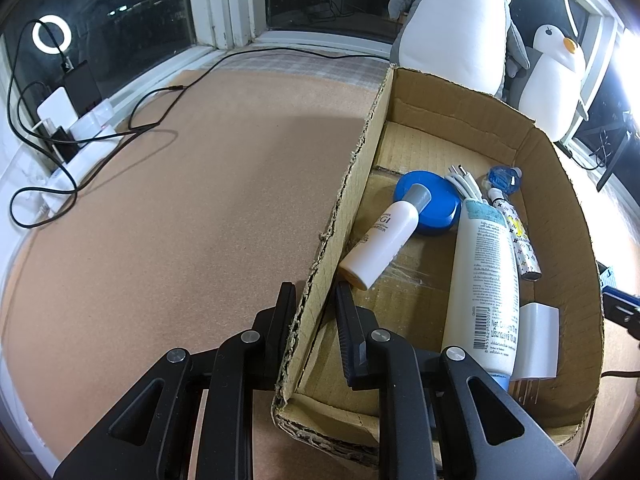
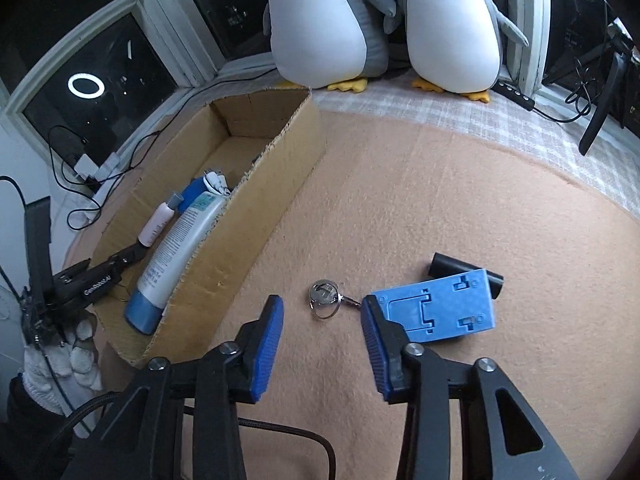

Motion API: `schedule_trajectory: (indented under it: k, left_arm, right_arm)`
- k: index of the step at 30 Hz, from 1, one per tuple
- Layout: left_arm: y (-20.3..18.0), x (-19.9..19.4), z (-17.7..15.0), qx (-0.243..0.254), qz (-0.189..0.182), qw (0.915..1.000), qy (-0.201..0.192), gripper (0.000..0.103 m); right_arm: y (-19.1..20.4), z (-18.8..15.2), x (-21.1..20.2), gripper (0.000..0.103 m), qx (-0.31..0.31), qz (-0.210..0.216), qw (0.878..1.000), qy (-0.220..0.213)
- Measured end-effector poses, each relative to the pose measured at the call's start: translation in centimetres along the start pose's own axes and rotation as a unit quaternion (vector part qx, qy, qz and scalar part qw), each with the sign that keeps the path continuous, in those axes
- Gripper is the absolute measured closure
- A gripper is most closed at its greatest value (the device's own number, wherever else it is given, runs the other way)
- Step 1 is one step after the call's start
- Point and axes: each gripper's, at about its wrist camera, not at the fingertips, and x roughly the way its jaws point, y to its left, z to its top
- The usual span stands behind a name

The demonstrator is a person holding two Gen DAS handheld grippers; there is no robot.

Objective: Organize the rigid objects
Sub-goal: 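Move the right gripper back to the keyring and blue stand, then pinch the metal keyring with the right gripper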

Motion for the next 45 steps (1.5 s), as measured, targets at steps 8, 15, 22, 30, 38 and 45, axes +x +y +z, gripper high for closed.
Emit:
schedule_trajectory:
  k: [8, 15, 22, 30, 38, 45]
  left_arm:
    - [0.0, 0.1, -0.1, -0.001, -0.001, 1.0, -0.001, 0.085]
    - [-0.1, 0.1, -0.2, -0.003, -0.003, 1.0, -0.001, 0.085]
    - [-0.1, 0.1, -0.4, -0.008, -0.008, 0.9999, -0.002, 0.085]
    - [0.0, 0.1, -0.4, -0.009, -0.011, 0.9999, -0.002, 0.085]
    - [0.0, 0.2, -0.4, -0.009, -0.011, 0.9999, -0.002, 0.085]
    - [0.0, 0.2, -0.4, -0.009, -0.011, 0.9999, -0.002, 0.085]
  right_arm:
    - [0.8, 0.2, 1.4, 0.076, -0.009, -0.029, 1.0, 0.004]
    - [1.3, 0.4, 2.1, 0.076, -0.018, -0.046, 0.999, 0.009]
    - [1.8, 0.2, 2.7, 0.077, -0.028, -0.06, 0.998, 0.014]
    - [1.8, 0.0, 2.9, 0.083, -0.027, -0.065, 0.997, 0.016]
    - [1.9, 0.1, 2.7, 0.09, -0.03, -0.067, 0.997, 0.009]
    - [2.7, 0.5, 2.9, 0.094, -0.043, -0.064, 0.997, 0.009]
